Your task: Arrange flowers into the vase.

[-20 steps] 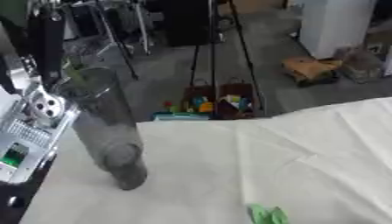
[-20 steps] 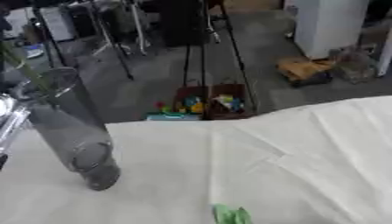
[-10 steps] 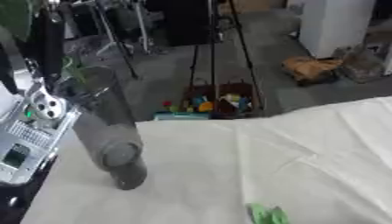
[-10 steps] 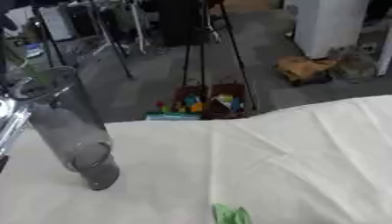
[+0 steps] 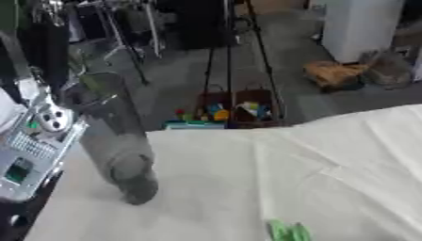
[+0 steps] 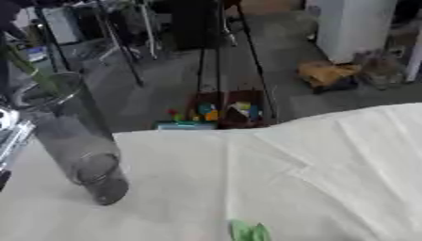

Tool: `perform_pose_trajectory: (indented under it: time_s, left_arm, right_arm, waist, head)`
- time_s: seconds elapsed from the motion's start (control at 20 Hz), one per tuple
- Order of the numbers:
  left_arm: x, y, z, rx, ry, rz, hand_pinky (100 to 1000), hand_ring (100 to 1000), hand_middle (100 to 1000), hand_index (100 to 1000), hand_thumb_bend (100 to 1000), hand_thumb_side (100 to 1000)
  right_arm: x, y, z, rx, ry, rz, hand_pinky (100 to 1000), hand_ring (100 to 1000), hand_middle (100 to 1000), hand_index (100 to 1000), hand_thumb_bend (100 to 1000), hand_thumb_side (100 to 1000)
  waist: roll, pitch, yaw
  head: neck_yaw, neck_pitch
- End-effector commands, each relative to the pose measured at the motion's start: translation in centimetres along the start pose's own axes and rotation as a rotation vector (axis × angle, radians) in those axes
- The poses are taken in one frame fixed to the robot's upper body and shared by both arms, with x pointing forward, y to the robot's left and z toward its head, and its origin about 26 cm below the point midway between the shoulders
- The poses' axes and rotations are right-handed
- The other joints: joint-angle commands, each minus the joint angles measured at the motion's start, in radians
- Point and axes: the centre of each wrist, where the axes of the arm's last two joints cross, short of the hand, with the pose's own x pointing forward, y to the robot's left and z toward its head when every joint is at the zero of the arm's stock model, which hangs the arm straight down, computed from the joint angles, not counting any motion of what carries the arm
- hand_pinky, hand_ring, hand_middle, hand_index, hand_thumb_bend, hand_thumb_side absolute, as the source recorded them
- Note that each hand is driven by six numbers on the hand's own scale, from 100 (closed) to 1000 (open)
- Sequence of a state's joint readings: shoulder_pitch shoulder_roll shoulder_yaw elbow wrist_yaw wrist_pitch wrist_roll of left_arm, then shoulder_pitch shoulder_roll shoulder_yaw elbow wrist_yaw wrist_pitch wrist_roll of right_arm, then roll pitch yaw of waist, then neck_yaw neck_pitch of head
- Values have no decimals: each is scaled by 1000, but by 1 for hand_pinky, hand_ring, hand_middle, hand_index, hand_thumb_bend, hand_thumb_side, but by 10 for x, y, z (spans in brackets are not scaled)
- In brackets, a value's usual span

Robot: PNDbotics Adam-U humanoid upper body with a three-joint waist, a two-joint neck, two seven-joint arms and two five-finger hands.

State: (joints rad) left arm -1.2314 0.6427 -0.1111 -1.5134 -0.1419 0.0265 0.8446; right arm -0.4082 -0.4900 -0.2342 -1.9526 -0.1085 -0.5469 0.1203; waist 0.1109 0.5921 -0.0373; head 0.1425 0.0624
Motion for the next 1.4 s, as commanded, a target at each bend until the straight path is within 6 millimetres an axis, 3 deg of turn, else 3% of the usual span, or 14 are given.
perform_pose_trajectory:
  time_s: [0.05, 0.35, 0.8, 1.1, 1.3, 1.4]
  left_arm:
    - [3, 8, -10, -14, -11, -29, 329, 517, 486, 314, 100, 830]
    - [2, 12, -10, -63, 18, -71, 349, 556, 518, 339, 100, 839]
    - [-1, 16, -8, -153, 42, -136, 416, 692, 622, 408, 100, 863]
    - [-2, 19, -8, -208, 56, -180, 497, 794, 724, 481, 100, 877]
    - [-2, 20, -8, -239, 60, -198, 512, 808, 739, 491, 100, 884]
    - [-3, 20, -6, -262, 65, -211, 557, 857, 780, 542, 100, 907]
  right_arm:
    - [-6, 0, 7, -4, 37, 4, 617, 848, 443, 795, 100, 865]
    - [-6, 0, 8, -5, 41, 1, 618, 848, 444, 795, 100, 865]
    - [-5, 0, 9, -10, 48, -3, 619, 848, 445, 796, 100, 866]
    - [-5, 1, 10, -13, 54, -7, 619, 848, 446, 797, 100, 867]
    - [-5, 1, 10, -14, 57, -8, 619, 848, 446, 797, 100, 868]
    - [-5, 1, 11, -14, 59, -8, 620, 849, 446, 797, 100, 868]
  waist:
    - [17, -12, 15]
    - [16, -16, 20]
    - [16, -25, 27]
    - [16, -31, 32]
    - [16, -33, 35]
    - [17, -33, 38]
  head:
    - [0, -10]
    - [-1, -7]
    - [-3, -6]
    - [-4, -4]
    - [-5, -3]
    - [-6, -3]
